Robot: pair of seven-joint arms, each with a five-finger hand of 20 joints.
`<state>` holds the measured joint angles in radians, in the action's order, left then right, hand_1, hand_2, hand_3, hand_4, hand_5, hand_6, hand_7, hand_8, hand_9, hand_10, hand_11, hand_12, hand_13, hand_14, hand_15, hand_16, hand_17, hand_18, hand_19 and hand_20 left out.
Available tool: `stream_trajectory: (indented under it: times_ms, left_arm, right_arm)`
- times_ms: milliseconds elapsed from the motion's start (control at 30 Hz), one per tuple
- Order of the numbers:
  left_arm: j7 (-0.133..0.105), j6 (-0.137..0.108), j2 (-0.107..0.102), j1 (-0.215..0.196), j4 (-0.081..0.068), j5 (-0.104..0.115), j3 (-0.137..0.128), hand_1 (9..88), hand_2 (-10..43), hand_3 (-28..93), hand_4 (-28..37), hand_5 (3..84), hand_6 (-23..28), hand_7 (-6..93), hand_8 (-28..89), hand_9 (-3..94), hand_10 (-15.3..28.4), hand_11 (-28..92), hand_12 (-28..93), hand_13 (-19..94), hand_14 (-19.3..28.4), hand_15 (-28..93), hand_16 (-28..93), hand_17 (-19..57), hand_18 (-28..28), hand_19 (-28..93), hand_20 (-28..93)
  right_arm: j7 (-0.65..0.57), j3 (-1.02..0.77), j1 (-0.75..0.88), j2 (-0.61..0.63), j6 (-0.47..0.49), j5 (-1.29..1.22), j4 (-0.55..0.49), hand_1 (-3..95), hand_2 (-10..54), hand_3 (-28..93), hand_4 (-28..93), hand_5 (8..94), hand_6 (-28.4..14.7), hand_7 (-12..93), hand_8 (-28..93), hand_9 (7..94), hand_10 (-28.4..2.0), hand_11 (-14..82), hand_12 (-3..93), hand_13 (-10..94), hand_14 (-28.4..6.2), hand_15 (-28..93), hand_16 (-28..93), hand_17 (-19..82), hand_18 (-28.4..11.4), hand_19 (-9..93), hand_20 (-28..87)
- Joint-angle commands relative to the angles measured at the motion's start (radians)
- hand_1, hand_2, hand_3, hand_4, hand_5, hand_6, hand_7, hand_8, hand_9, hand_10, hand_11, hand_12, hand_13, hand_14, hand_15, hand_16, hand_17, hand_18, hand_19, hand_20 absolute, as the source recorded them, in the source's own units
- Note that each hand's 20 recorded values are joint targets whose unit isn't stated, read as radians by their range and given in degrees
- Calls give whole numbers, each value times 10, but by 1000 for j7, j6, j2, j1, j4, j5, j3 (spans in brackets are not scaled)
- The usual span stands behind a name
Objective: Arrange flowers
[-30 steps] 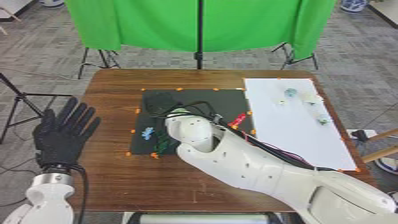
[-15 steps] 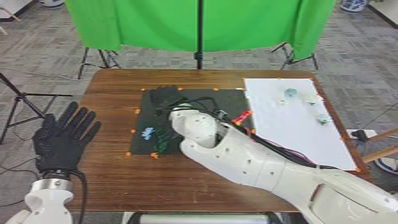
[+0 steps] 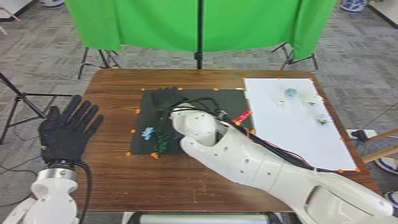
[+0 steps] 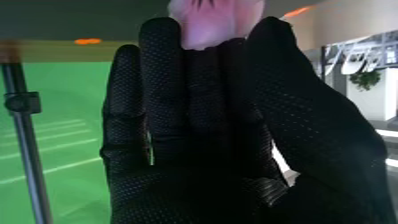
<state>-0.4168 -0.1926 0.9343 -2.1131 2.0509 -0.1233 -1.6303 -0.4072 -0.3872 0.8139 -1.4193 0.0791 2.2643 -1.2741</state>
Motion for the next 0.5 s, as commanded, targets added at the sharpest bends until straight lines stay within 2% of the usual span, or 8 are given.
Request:
stream_trajectory:
  times_ms: [33,167,267,367,433,500]
  left_arm:
    - [-3,-2,12,-76,21,4,-18,235,124,742,-283,427,69,118,-88,361,138,208,102,278,128,276,-53,-30,127,250,121]
    - [-7,-3,14,-87,26,4,-24,236,124,741,-283,426,69,118,-88,362,138,207,102,277,128,277,-52,-30,127,250,121]
    - [-6,-5,13,-91,28,4,-26,236,124,741,-283,426,69,118,-88,361,138,207,102,275,130,279,-51,-29,127,249,120]
    - [3,-10,23,-77,17,2,-22,235,124,742,-283,426,69,119,-88,361,139,207,103,275,131,280,-51,-30,127,250,120]
    - [10,-15,32,-52,-1,-1,-11,234,124,743,-283,425,68,120,-88,361,139,207,103,274,133,281,-50,-30,127,250,120]
    - [16,-15,42,-47,-7,-3,-11,234,124,742,-283,425,68,120,-88,361,139,207,104,274,133,281,-50,-30,127,248,120]
  right_arm:
    - [-47,11,-20,21,-44,-49,-44,513,-95,726,-283,629,-3,279,-139,682,-129,209,196,621,-88,426,345,206,-204,606,241]
    - [-64,13,-37,29,-84,-66,-46,484,-95,754,-283,624,-5,280,-147,677,-134,206,194,620,-100,442,313,204,-205,606,239]
    - [-70,-7,-38,29,-73,-81,-51,476,-95,763,-283,620,-7,279,-146,673,-137,203,191,617,-106,456,286,203,-206,607,237]
    - [-17,-61,-22,20,-35,-75,-39,469,-95,765,-283,612,-13,267,-146,663,-140,200,190,615,-112,467,268,201,-208,609,237]
    - [32,-108,-6,13,-7,-43,-29,462,-95,760,-283,584,-18,253,-143,646,-142,188,183,612,-115,468,256,201,-209,611,237]
    - [58,-138,0,25,-4,-38,-39,450,-95,758,-283,559,-20,238,-140,631,-146,180,178,609,-117,471,245,199,-210,614,237]
